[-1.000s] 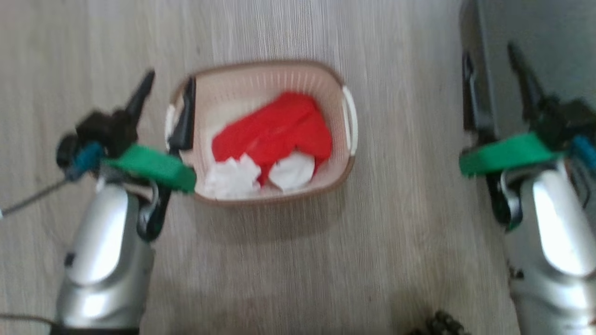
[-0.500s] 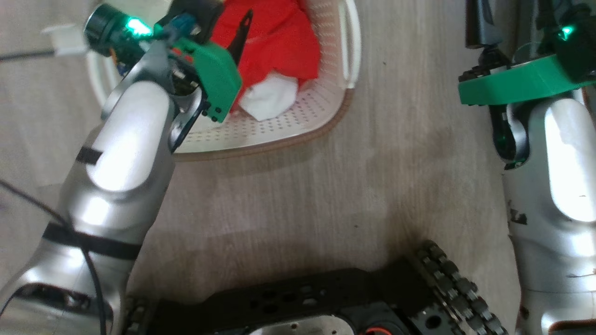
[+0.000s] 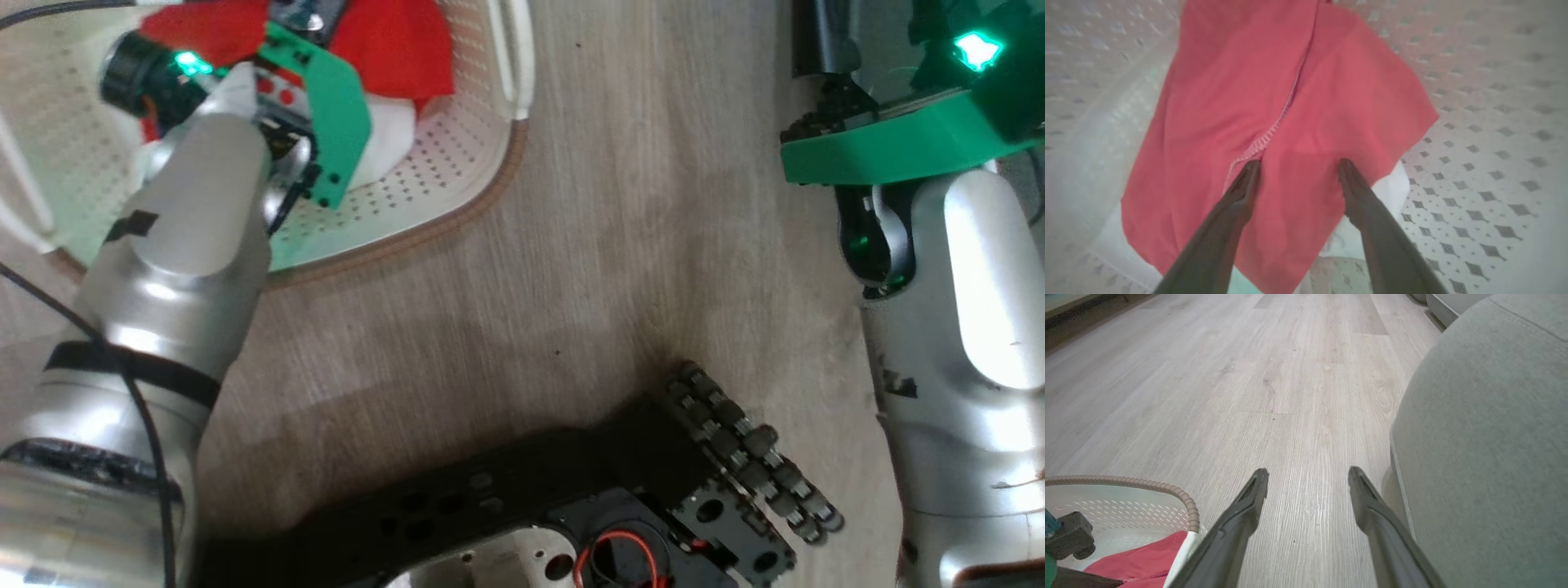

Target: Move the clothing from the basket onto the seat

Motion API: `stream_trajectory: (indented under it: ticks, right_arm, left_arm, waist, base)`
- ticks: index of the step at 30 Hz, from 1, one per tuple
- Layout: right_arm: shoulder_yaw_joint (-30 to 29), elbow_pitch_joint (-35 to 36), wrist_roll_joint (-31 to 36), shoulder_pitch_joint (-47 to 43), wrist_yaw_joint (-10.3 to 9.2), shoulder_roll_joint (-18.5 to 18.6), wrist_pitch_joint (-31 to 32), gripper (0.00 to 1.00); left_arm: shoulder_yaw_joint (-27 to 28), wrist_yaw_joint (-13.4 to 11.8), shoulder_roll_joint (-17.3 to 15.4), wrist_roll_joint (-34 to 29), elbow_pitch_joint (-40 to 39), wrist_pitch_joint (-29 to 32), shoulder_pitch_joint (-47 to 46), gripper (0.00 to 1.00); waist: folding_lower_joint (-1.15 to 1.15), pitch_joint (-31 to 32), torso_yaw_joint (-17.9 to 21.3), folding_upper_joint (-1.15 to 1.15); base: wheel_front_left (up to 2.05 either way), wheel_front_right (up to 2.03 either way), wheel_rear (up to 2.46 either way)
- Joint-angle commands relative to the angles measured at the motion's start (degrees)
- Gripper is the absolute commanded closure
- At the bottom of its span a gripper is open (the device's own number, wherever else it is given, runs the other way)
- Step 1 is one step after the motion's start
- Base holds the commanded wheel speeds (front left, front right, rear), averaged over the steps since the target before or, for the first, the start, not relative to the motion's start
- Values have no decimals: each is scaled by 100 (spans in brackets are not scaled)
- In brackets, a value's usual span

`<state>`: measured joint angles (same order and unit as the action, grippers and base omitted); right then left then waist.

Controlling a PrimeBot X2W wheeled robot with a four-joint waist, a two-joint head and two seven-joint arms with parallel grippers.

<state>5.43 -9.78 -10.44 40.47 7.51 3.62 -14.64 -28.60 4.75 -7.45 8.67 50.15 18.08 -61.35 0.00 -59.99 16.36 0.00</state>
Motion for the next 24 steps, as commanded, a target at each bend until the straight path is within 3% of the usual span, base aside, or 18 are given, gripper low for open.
stream_trajectory:
  ticks: [1, 10, 12, 13, 19, 24]
  right_arm:
    - [62, 184, -68, -181, -2, -73, -36, 0]
    - [-178, 185, -193, -521, -2, -73, -36, 0]
    - [-241, 194, -221, -593, -2, -74, -36, 0]
    - [-257, 195, -238, -620, -2, -74, -36, 0]
    - [-300, 88, -321, -631, -2, -74, -36, 0]
    - [-431, -52, -190, -767, -2, -74, -36, 0]
  left_arm:
    - [104, -50, -129, -2, -6, -42, 0, 0]
    - [12, -163, -91, -50, 1086, -616, -178, 0]
    - [-32, -140, -64, -61, 1284, -749, -226, 93]
    - [-50, -125, -54, -63, 1373, -816, -248, 100]
    - [-29, -98, 47, 46, 1582, -1313, -436, 100]
    - [56, -37, 223, 275, 1599, -1872, -287, 100]
  waist:
    - [0, -185, 183, 0]
    - [0, -199, 353, 0]
    - [0, -180, 376, 0]
    - [0, -167, 388, 0]
    - [0, -30, 394, 0]
    - [0, 560, 110, 0]
  base:
    - [0, 0, 0]
    - [0, 0, 0]
    - [0, 0, 0]
    - [0, 0, 0]
    - [0, 0, 0]
    - [0, 0, 0]
